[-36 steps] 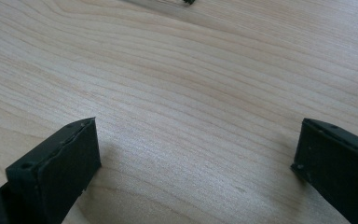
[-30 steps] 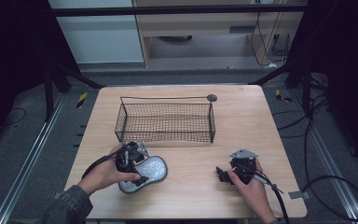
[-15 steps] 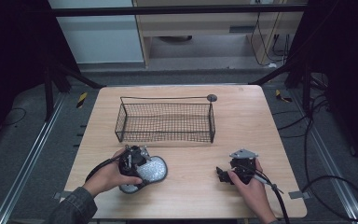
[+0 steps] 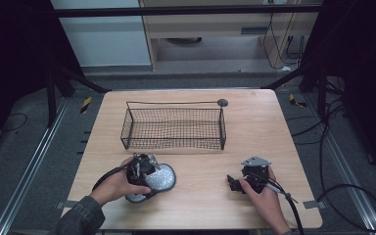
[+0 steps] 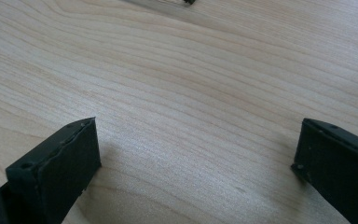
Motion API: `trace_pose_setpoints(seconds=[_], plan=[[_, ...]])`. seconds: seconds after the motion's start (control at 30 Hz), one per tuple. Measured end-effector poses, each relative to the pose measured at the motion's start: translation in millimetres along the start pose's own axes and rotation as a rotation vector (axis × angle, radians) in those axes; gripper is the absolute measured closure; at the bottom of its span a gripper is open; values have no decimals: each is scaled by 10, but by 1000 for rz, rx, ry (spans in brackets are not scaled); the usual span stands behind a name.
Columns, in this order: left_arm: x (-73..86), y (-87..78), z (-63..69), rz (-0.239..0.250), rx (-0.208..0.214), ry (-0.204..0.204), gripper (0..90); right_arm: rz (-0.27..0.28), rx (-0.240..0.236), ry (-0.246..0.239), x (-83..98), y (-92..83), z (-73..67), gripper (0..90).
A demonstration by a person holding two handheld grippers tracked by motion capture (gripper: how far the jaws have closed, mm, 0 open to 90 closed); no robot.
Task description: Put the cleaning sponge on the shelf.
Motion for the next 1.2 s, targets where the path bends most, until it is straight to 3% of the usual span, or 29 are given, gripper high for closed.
trace_pose_setpoints(seconds=[0.83, 1.2], plan=[[16, 147, -89, -7, 18, -19, 13, 0, 0, 0, 0, 0, 0, 4], [28, 88, -95, 9, -2, -17, 86, 0, 0, 0, 0, 0, 0, 4]])
Point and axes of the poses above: each handheld gripper's, and its own axes: y roughly forward along the jaws, x roughly out of its underside, z roughly to its right, the point moved 5 cm from there along y, roughly forward along the jaws, and after that the axes turned 5 degrees about -y, right-handed, at the moved point
